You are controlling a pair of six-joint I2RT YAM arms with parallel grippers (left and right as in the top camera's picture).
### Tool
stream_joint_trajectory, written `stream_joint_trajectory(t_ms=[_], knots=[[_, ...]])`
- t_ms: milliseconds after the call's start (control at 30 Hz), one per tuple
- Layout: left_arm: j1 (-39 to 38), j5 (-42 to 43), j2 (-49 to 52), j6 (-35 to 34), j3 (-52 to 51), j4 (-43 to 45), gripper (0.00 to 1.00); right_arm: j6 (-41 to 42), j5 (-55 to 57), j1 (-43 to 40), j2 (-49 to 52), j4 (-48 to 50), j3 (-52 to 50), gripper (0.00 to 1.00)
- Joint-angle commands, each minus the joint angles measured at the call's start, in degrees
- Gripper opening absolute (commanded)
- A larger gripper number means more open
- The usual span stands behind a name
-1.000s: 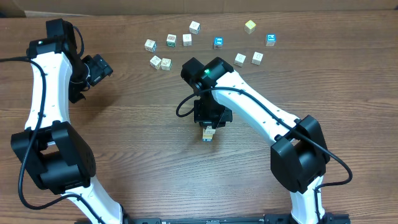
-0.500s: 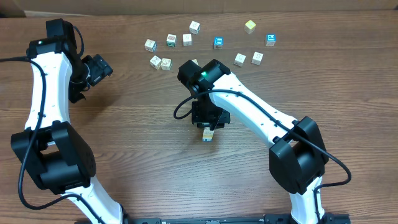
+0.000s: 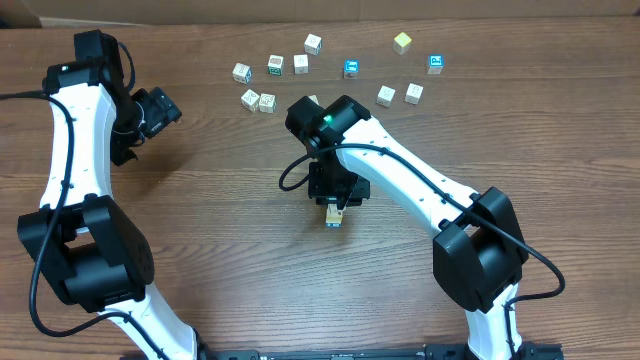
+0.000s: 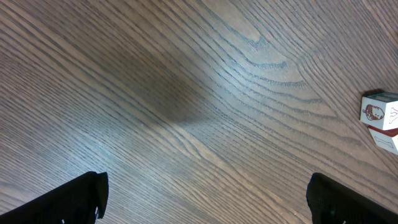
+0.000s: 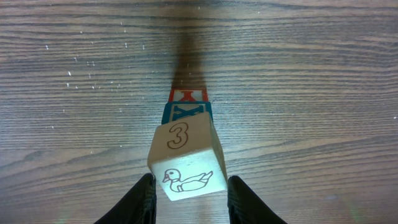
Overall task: Form a tower
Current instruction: 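Open the right gripper to release the duck block on top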
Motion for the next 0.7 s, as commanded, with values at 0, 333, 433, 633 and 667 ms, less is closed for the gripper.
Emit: stream_joint_trajectory(t_ms=[0, 333, 433, 633, 667], knots=[[-0.37, 0.00, -1.29, 0.68, 1.07, 0.00, 1.00, 0.83, 0.72, 0.28, -0.20, 0.26, 1.16, 0.34], [-0.37, 0.00, -1.29, 0.68, 1.07, 0.00, 0.99, 0.72, 1.18, 0.28, -0.20, 0.48, 1.16, 0.64], [-0.37, 0.00, -1.29, 0.68, 1.07, 0.00, 0.99, 0.59, 1.16, 0.28, -0.20, 0.22, 1.16, 0.66], [-0.37, 0.02, -1.29, 0.68, 1.07, 0.00, 0.99, -0.11, 1.14, 0.28, -0.20, 1.73, -1.64, 0.65], [-0.37, 0.00, -1.29, 0.68, 1.07, 0.00, 0.99, -1.66, 1.11, 0.28, -0.20, 2.56, -2.14, 0.64]])
